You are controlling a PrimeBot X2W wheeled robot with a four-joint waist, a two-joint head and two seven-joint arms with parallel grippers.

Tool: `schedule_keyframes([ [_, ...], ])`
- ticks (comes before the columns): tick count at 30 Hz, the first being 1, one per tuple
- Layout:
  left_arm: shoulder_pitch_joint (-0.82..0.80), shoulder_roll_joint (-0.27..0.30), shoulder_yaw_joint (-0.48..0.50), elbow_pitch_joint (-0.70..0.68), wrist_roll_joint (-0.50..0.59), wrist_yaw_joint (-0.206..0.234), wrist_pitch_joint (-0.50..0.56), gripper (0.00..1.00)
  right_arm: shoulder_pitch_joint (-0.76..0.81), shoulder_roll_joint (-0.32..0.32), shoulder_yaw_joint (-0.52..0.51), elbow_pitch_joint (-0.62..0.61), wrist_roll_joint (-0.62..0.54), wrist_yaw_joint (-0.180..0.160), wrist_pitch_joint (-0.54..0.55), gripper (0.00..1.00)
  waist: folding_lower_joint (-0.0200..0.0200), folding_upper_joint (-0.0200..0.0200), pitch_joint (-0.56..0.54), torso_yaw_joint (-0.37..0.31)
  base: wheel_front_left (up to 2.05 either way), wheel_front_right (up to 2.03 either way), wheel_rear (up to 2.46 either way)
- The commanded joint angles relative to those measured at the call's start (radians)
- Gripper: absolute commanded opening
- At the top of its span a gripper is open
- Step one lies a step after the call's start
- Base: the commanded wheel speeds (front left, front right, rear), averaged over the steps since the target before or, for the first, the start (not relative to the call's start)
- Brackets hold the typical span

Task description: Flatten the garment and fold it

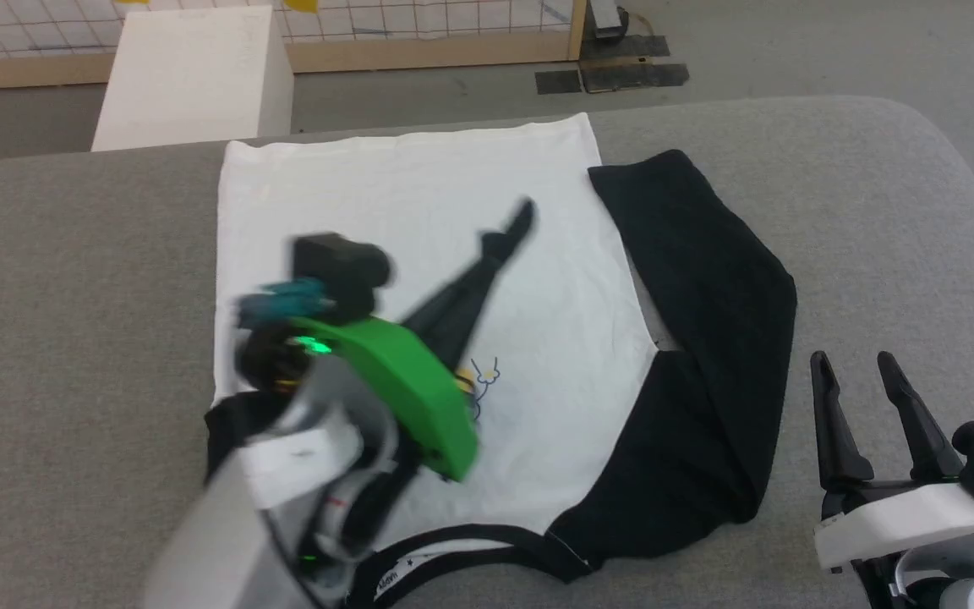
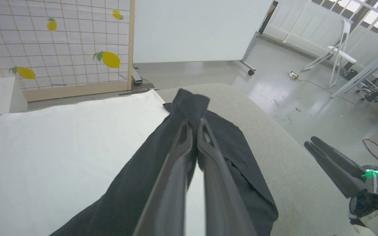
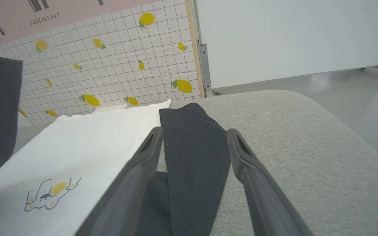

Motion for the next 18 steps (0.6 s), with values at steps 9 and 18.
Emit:
schedule_keyframes([
  [9, -0.042, -0.136, -0.206, 0.351, 0.067, -0.094, -0.061, 0.00, -0.016, 0.000, 0.022, 0.003, 0.002, -0.002, 0.004, 1.00, 0.0001, 0.0107, 0.046, -0.059, 0.00, 0.00, 0.00],
  [18, -0.055, -0.187, -0.279, 0.588, 0.094, -0.128, -0.139, 1.00, -0.020, 0.000, 0.028, 0.020, 0.009, -0.002, -0.001, 1.00, 0.0001, 0.0107, 0.056, -0.066, 0.00, 0.00, 0.00],
])
